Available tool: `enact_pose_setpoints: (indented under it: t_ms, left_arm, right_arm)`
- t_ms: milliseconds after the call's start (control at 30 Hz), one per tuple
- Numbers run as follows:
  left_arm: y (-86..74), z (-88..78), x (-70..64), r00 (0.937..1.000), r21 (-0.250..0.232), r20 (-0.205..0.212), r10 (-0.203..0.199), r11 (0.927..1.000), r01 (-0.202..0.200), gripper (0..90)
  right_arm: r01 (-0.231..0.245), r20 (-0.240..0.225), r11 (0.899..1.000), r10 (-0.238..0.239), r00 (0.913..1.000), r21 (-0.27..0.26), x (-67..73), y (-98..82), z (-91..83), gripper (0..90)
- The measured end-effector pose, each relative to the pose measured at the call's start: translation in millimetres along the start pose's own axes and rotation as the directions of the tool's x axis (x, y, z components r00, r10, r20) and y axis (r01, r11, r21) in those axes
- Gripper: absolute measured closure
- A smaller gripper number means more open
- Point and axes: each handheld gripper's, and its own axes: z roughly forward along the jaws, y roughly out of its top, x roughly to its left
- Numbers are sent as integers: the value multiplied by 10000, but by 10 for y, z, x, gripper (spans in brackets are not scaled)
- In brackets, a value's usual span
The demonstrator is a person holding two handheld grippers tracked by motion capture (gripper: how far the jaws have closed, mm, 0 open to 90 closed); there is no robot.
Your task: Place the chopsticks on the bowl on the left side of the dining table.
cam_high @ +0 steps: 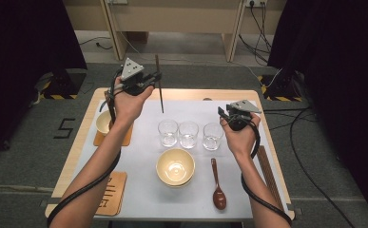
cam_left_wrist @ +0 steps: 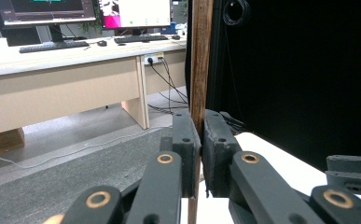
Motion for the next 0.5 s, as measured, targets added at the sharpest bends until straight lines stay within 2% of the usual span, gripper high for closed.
enact_pose_setpoints:
  t_ms: [500]
  left_arm:
    - [-85, -192, 107, 9994, 159, -331, -138, 9998, 143, 841]
  right_arm:
    - [-103, 185, 9999, 102, 9998, 37, -113, -77, -102, 635]
